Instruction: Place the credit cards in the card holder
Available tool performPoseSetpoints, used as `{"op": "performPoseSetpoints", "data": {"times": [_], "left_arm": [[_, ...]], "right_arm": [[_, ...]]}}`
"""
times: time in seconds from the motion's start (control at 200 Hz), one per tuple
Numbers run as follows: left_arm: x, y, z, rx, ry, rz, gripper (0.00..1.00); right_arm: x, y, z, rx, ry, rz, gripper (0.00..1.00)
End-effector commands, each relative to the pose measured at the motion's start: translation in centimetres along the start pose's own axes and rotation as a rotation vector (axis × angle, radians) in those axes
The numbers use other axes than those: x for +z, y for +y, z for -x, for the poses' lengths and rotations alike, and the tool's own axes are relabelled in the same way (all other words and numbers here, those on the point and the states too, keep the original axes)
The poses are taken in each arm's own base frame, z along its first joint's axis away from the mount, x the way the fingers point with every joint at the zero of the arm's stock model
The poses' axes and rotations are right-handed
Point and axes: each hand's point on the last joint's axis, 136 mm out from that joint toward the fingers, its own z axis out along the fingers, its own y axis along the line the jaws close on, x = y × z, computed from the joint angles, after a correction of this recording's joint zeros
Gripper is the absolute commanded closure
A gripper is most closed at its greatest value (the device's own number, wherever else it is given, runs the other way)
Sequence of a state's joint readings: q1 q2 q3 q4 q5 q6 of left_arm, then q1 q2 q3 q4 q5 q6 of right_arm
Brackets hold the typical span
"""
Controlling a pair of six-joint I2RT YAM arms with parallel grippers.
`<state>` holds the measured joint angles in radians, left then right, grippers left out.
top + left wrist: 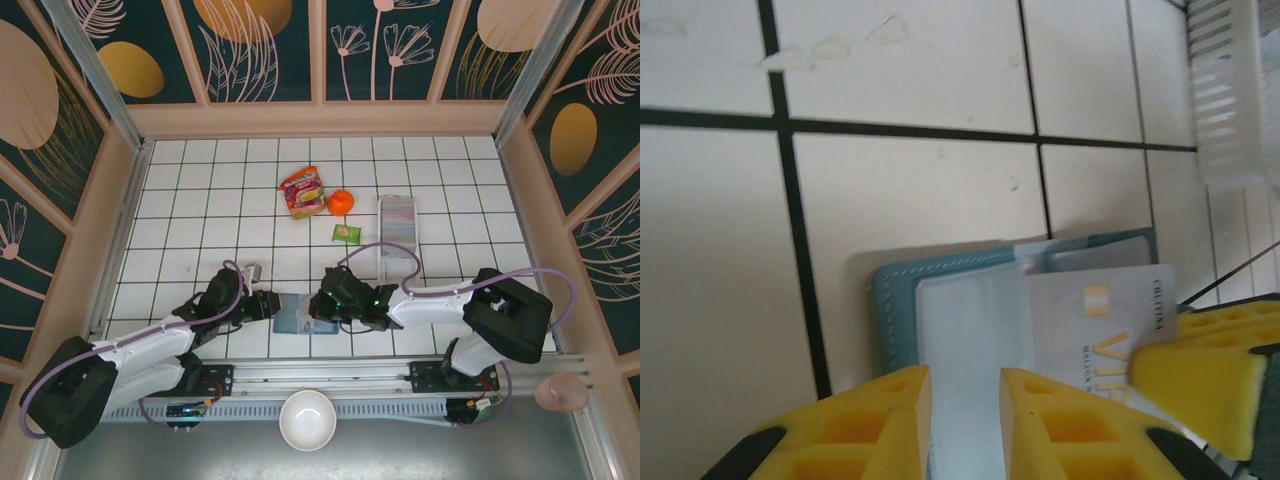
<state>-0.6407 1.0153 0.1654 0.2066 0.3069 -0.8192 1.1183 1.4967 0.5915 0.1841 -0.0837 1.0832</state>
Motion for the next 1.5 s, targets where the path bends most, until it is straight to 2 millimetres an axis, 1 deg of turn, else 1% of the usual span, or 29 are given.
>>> {"op": "performPoseSetpoints", "data": {"times": [0.0,0.18,0.365,0.465,0.591,0.941,1.166,1.346,1.496], "left_arm": [[0.1,1.1,-1.4,0.004,0.047,0.027,0.77],[0.4,1.6,-2.2,0.011,0.072,0.046,0.81],[1.0,1.9,-2.8,0.043,0.102,0.085,0.83],[1.2,2.3,-3.1,0.047,0.113,0.104,0.86],[1.2,2.6,-3.1,0.05,0.113,0.123,0.86],[1.4,2.8,-3.1,0.055,0.115,0.138,0.88],[1.5,2.8,-3.2,0.058,0.117,0.144,0.89],[1.5,2.8,-3.2,0.059,0.118,0.145,0.89],[1.5,2.9,-3.3,0.059,0.119,0.148,0.89]], "right_arm": [[0.4,-1.7,-0.9,0.018,0.016,-0.044,1.0],[0.5,-1.6,-0.9,0.035,0.011,-0.022,1.0],[0.0,-0.2,-0.7,0.055,-0.007,0.068,1.0],[-0.4,0.2,-0.7,0.068,-0.014,0.11,1.0],[-0.7,0.4,-0.6,0.076,-0.023,0.133,1.0],[-1.2,0.4,-0.2,0.137,-0.052,0.206,1.0],[-0.8,-0.5,-0.3,0.178,-0.059,0.185,1.0],[-0.6,-0.7,0.0,0.188,-0.074,0.181,1.0],[-0.1,-1.3,-0.4,0.194,-0.06,0.152,1.0]]}}
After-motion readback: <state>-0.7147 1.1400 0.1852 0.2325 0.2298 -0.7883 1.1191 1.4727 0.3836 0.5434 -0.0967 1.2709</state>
